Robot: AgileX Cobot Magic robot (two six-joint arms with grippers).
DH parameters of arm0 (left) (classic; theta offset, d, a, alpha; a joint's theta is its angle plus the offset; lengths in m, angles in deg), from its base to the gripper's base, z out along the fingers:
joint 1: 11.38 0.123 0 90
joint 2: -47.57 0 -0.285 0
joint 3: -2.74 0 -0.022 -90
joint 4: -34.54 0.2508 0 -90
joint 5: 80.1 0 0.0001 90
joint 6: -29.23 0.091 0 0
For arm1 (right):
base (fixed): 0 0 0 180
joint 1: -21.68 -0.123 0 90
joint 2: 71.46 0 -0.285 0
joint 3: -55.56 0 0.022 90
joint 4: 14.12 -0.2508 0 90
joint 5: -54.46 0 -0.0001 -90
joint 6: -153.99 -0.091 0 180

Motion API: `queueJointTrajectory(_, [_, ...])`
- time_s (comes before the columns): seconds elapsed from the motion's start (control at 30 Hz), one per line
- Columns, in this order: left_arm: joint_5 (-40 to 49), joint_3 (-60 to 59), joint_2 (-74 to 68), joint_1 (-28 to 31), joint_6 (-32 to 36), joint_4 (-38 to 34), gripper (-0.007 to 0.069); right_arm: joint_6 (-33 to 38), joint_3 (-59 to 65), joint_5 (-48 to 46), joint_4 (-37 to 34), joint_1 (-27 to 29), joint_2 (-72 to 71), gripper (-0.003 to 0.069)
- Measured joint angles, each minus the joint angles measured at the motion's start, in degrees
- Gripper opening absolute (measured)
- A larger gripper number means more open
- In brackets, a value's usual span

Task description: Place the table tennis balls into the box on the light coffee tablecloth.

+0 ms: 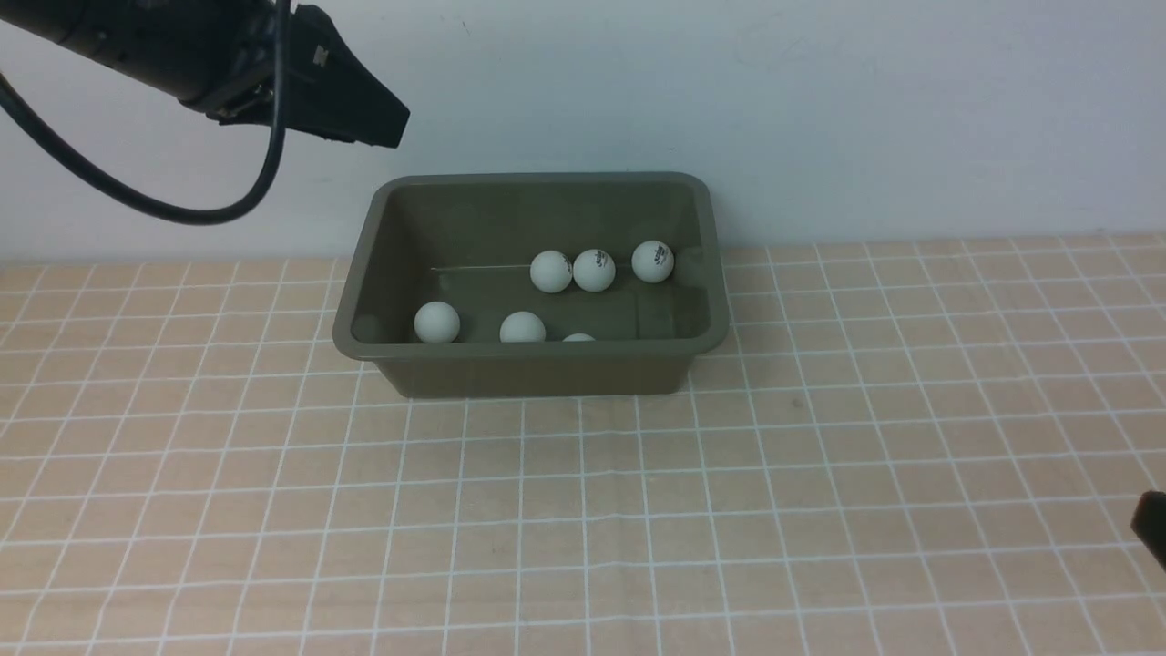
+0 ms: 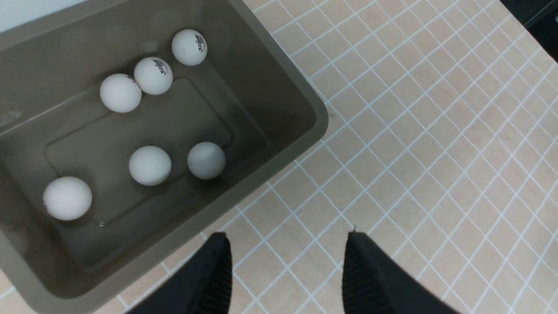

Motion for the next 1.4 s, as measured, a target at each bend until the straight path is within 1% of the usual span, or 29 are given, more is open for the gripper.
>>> queueJointTrajectory(0.27, [0.0, 0.0, 0.0, 0.0, 0.3, -0.6, 0.0287, 0.5, 3.2, -1.4, 2.2, 10.9, -7.2, 0.0291])
queueJointTrajectory(0.43, [0.0, 0.0, 0.0, 0.0, 0.4, -0.6, 0.0287, 0.7, 3.7, -2.4, 1.7, 15.3, -10.0, 0.0291])
queueJointTrajectory(0.57, [0.0, 0.0, 0.0, 0.0, 0.4, -0.6, 0.0287, 0.7, 3.9, -2.6, 0.6, 15.5, -10.4, 0.0291])
queueJointTrajectory(0.77, [0.0, 0.0, 0.0, -0.6, 0.4, -0.6, 0.0287, 0.7, 3.9, -3.5, 1.2, 15.5, -12.6, 0.0291])
queueJointTrajectory(0.9, [0.0, 0.0, 0.0, -1.2, 0.4, -0.7, 0.0287, 0.7, 3.9, -3.8, 1.3, 16.5, -13.1, 0.0291])
queueJointTrajectory(1.4, [0.0, 0.0, 0.0, -1.2, 0.4, -0.7, 0.0287, 0.8, 4.9, -3.9, 1.3, 17.7, -15.1, 0.0291])
